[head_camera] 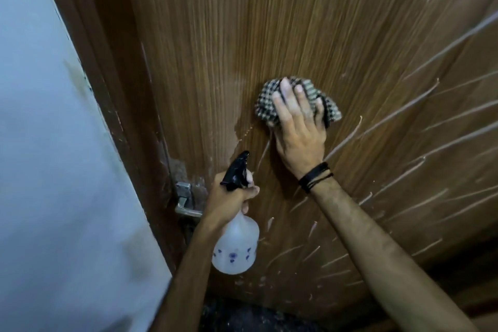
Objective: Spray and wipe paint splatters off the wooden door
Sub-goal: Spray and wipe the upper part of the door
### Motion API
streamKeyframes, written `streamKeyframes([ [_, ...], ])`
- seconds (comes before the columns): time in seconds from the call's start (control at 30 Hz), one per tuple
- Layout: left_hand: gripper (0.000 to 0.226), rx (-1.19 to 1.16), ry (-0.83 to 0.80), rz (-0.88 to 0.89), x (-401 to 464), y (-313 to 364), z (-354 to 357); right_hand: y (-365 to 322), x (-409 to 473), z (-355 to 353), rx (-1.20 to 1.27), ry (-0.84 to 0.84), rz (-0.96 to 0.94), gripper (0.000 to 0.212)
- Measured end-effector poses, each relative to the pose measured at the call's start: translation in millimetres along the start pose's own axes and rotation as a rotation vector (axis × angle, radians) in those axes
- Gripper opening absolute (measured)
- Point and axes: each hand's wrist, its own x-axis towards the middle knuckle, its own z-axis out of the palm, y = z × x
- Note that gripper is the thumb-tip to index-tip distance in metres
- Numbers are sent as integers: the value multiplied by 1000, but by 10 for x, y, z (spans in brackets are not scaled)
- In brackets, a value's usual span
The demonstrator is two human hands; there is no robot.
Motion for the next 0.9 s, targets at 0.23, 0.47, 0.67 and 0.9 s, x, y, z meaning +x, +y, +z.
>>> streamKeyframes([
  [0.23,9,69,74,-12,-99,-63,-70,-345,-1124,61,168,-452,-182,88],
  [0.47,20,36,103,2,-282,-105,25,-112,29,25,65,-3,94,53],
  [0.67,21,-5,208,-17,-383,-174,90,-444,-401,229,188,-291,-237,76],
  [0.9,16,63,154,-6,-413,-266,135,-328,-1182,11,232,-413,-194,64],
])
